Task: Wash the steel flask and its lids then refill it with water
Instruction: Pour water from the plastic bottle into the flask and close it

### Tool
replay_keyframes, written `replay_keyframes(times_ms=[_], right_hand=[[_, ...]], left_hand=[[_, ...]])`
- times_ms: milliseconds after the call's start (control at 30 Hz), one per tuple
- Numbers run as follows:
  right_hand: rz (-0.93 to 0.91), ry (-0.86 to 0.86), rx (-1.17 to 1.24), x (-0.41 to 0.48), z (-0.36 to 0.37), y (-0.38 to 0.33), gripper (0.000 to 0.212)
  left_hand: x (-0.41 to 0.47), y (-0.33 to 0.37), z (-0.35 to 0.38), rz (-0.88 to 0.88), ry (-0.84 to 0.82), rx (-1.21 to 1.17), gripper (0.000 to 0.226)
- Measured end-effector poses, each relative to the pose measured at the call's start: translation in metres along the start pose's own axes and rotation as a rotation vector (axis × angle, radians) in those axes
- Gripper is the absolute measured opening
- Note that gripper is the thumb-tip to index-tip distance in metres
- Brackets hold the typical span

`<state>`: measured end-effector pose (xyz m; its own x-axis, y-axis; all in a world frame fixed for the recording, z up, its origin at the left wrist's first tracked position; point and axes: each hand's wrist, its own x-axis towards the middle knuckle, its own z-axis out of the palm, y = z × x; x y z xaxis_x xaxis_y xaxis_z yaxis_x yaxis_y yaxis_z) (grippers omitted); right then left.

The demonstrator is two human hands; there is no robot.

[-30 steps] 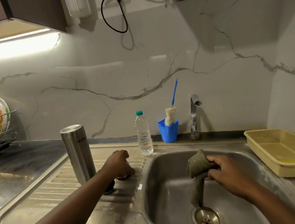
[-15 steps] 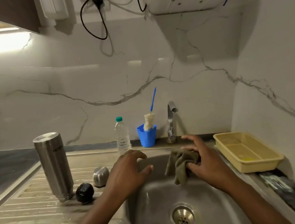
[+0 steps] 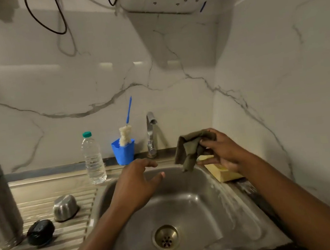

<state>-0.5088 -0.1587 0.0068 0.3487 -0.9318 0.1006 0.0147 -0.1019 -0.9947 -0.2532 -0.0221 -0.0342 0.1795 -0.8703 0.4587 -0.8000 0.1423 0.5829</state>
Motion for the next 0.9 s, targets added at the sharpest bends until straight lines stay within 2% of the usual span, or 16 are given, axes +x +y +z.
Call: replay_keyframes(times_ms=[233, 467, 533, 600, 700, 767, 833, 900], right_hand=[[0.127, 0.097, 0.01, 0.043, -0.058, -0.025, 0.029], [0.289, 0.373, -0.027, 0.082, -0.078, 0.01, 0.04], [0.34, 0.403, -0.055, 0.088, -0.079, 0.027, 0.042], [0.391, 0.406, -0.124, 0.09, -0.078, 0.041, 0.035], [0.435, 0.422, -0.348, 0.095, -0.077, 0.058, 0.022], [0.406, 0.423, -0.634, 0.097, -0.076, 0.06, 0.038], [0.363, 0.367, -0.945, 0.096, -0.074, 0.053, 0.039], [0.332, 0.338, -1.125, 0.092, -0.072, 0.043, 0.039]], left_hand=[[0.008, 0.004, 0.012, 0.027, 0.004, -0.051, 0.036], [0.014, -0.009, 0.023, 0.009, -0.01, -0.066, 0.032], [0.016, -0.014, 0.025, 0.001, -0.017, -0.065, 0.032], [0.018, -0.019, 0.028, -0.008, -0.022, -0.059, 0.032], [0.021, -0.025, 0.029, -0.021, -0.023, -0.045, 0.031], [0.022, -0.029, 0.029, -0.036, -0.018, -0.034, 0.032], [0.023, -0.033, 0.029, -0.057, -0.015, -0.033, 0.033], [0.022, -0.036, 0.029, -0.064, -0.013, -0.035, 0.032]])
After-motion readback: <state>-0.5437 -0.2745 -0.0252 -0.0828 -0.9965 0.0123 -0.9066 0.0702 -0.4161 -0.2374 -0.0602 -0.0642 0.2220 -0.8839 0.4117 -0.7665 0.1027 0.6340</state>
